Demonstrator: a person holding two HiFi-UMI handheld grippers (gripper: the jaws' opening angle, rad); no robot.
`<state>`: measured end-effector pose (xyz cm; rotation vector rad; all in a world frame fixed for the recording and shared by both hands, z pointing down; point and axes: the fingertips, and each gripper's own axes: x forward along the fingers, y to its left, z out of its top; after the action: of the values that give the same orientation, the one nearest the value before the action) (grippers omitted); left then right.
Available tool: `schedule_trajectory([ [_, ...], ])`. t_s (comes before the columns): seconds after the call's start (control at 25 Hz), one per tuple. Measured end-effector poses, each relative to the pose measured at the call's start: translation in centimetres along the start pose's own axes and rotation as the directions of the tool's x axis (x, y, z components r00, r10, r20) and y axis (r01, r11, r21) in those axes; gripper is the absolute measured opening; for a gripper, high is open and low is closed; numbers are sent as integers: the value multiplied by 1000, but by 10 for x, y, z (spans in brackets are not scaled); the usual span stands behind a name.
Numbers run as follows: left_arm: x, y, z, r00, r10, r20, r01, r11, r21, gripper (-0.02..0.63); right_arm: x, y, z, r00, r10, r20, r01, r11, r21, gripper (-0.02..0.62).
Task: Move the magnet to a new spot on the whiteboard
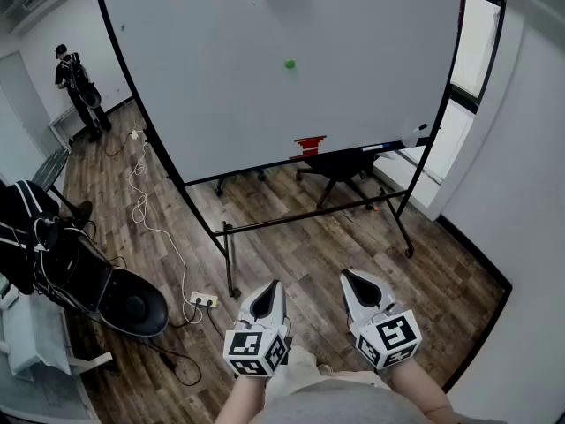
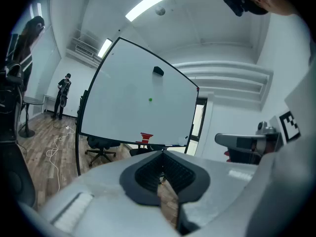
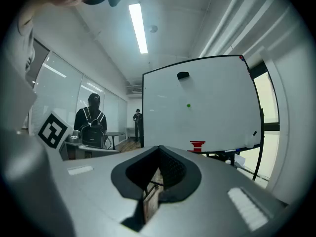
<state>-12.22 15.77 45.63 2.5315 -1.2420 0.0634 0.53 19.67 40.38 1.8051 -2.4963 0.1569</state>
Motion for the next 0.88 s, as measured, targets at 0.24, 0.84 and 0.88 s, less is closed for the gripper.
schedule_trajectory([
  [0.24, -15, 4, 9, 1000, 10, 13, -10, 1000, 21, 5, -8, 1, 9, 999, -25, 25, 25, 1000, -14, 0],
  [0.84, -33, -7, 16, 999, -7, 35, 6, 999, 40, 5, -23, 12, 14, 998, -21, 66, 20, 1000, 19, 2],
  [0.88, -34, -9, 15, 999, -8, 36, 6, 999, 39, 5, -25, 12, 13, 998, -19, 66, 18, 1000, 24, 2],
])
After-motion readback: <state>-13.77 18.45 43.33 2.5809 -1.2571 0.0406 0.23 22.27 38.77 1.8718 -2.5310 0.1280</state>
